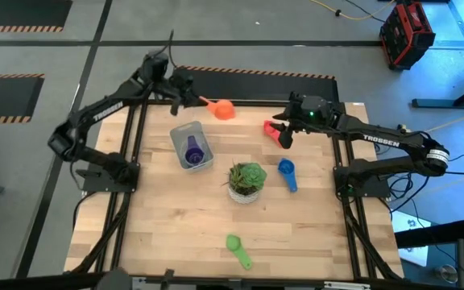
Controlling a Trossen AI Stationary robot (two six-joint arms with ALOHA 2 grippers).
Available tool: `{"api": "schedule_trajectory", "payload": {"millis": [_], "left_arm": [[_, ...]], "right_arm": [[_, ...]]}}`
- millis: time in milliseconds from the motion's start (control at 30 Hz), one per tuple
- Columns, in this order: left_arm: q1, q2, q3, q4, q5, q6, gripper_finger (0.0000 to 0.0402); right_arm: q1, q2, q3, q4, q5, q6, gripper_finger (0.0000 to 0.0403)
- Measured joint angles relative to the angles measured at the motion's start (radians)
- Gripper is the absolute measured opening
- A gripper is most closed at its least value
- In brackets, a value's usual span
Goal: Nest measuring cups in basket
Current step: Stack the orange measuring cup on top of the violet measuring cup in the gray bin
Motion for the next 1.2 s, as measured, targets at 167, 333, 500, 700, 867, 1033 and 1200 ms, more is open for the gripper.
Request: {"api": "schedule_trajectory", "payload": {"millis": [167,333,500,700,867,1033,1200], "left_arm": [[0.091,0.082,0.026,-0.011,0.175,-0.057,0.0002],[0.162,0.153,0.026,-0.022,0.263,-0.122,0.0002],[0.19,0.213,0.026,-0.082,0.314,-0.153,0.0002],[0.187,0.256,0.026,-0.345,0.271,-0.048,0.0002],[0.184,0.261,0.026,-0.597,0.096,0.147,0.0002],[0.184,0.261,0.026,-0.786,-0.049,0.287,0.0002],[0.184,0.261,0.026,-0.924,-0.116,0.38,0.0002]], "right_arm": [[0.0,0.0,0.0,0.01,-0.004,0.0,0.0162],[0.0,0.001,0.0,0.01,-0.005,0.0,0.0162],[0.0,0.001,0.0,0.009,-0.005,0.001,0.0162],[0.0,0.001,0.0,0.008,-0.005,0.001,0.0162],[0.0,0.001,0.0,0.008,-0.005,0.0,0.0162],[0.0,0.001,0.0,0.008,-0.005,-0.001,0.0162],[0.0,0.002,0.0,0.008,-0.005,0.0,0.0162]]}}
